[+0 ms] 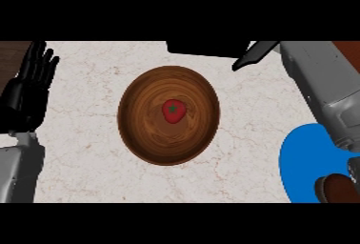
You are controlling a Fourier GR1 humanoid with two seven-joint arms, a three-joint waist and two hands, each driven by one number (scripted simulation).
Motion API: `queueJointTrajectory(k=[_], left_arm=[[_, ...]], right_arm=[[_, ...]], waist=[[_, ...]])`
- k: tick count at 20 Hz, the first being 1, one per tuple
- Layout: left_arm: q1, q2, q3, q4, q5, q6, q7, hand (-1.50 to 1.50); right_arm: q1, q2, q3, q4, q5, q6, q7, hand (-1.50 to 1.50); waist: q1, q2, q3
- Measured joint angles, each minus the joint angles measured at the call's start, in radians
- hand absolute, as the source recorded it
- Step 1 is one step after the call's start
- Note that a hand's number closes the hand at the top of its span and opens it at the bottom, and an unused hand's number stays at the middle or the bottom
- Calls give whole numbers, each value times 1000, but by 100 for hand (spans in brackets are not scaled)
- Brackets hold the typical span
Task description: Pick the tomato from the plate and place it in the bowl
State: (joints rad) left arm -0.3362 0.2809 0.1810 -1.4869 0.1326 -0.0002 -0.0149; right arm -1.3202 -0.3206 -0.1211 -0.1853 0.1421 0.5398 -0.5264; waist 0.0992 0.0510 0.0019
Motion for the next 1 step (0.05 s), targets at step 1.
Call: queueJointTrajectory(k=[1], left_arm=[[-4, -1, -2, 8, 0, -4, -2, 0]], right_arm=[[2, -10, 0, 5, 2, 3, -5, -150]], waist=[[3, 3, 0]])
